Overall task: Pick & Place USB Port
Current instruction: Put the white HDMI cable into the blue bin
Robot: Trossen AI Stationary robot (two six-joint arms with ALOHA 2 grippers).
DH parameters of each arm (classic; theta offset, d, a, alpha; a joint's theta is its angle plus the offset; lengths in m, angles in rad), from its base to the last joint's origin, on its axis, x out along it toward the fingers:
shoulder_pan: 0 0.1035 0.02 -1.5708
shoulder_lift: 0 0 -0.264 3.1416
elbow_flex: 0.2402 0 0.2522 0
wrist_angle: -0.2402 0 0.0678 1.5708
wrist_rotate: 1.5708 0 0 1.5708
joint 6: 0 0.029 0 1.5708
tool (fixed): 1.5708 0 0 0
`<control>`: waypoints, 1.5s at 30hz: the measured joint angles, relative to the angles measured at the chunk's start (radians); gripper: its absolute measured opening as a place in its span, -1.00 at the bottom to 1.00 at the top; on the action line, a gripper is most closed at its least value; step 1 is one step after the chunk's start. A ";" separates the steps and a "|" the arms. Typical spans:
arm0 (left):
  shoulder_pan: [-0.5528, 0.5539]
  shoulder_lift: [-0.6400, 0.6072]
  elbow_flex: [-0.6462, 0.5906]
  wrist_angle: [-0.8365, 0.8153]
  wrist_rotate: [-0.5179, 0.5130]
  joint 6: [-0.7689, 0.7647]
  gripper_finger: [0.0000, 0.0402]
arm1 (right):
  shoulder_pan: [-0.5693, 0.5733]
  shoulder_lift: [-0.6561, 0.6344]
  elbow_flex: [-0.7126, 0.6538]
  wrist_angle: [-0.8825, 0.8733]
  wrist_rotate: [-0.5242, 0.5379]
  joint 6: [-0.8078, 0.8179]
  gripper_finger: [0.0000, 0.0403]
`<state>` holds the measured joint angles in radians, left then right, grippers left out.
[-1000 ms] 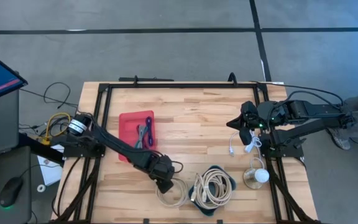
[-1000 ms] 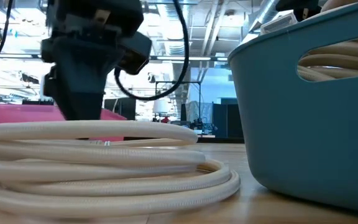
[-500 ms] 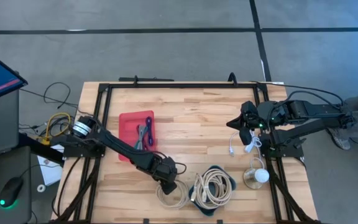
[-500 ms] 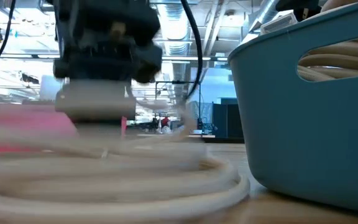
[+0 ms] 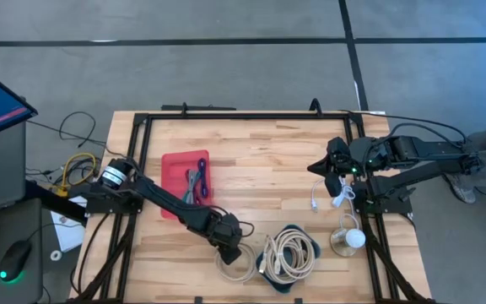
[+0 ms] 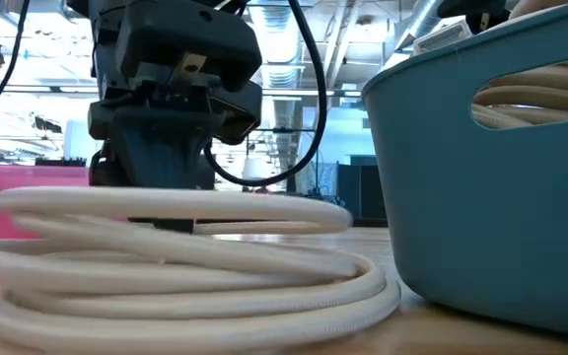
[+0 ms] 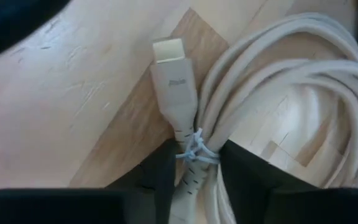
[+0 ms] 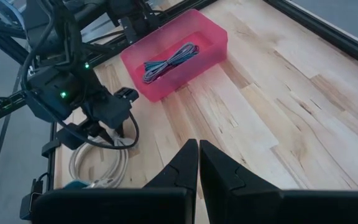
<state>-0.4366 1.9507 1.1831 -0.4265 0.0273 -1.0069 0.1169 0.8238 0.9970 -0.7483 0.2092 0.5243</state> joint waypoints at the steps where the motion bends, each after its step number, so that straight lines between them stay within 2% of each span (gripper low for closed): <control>1: 0.000 0.001 0.000 0.003 0.001 0.000 -0.46 | 0.000 0.000 0.000 0.000 0.000 0.000 -0.96; 4: 0.000 0.003 0.002 0.032 0.012 0.001 -0.68 | 0.000 0.000 0.000 0.000 0.000 0.000 -0.96; 8: -0.001 -0.015 0.000 0.019 0.029 0.033 -0.82 | 0.000 0.000 0.000 -0.001 0.001 -0.007 -0.96; 17: -0.001 -0.136 -0.004 -0.136 0.030 0.023 -0.83 | -0.001 0.000 0.000 -0.002 0.001 -0.011 -0.96; 20: 0.000 -0.206 -0.004 -0.142 0.009 0.000 -0.83 | -0.001 0.000 0.000 -0.003 0.001 -0.027 -0.96; 27: 0.000 -0.400 -0.003 -0.128 -0.133 -0.047 -0.83 | -0.001 0.000 0.000 -0.003 0.000 -0.037 -0.96; 32: 0.000 -0.538 -0.002 -0.124 -0.302 -0.045 -0.83 | 0.000 0.013 0.000 0.012 -0.030 -0.021 -0.96; 38: 0.001 -0.650 -0.002 -0.123 -0.528 0.034 -0.83 | 0.000 0.062 0.000 0.220 -0.113 0.085 -0.94; 41: 0.010 -0.682 -0.002 -0.122 -0.591 0.057 -0.83 | 0.000 0.114 0.000 0.345 -0.123 0.117 -0.84; 45: 0.031 -0.695 -0.002 -0.119 -0.606 0.086 -0.83 | -0.001 0.198 0.000 0.485 -0.176 0.175 -0.59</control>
<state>-0.4051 1.2552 1.1812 -0.5458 -0.5786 -0.9210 0.1156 1.0222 0.9970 -0.2634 0.0328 0.6992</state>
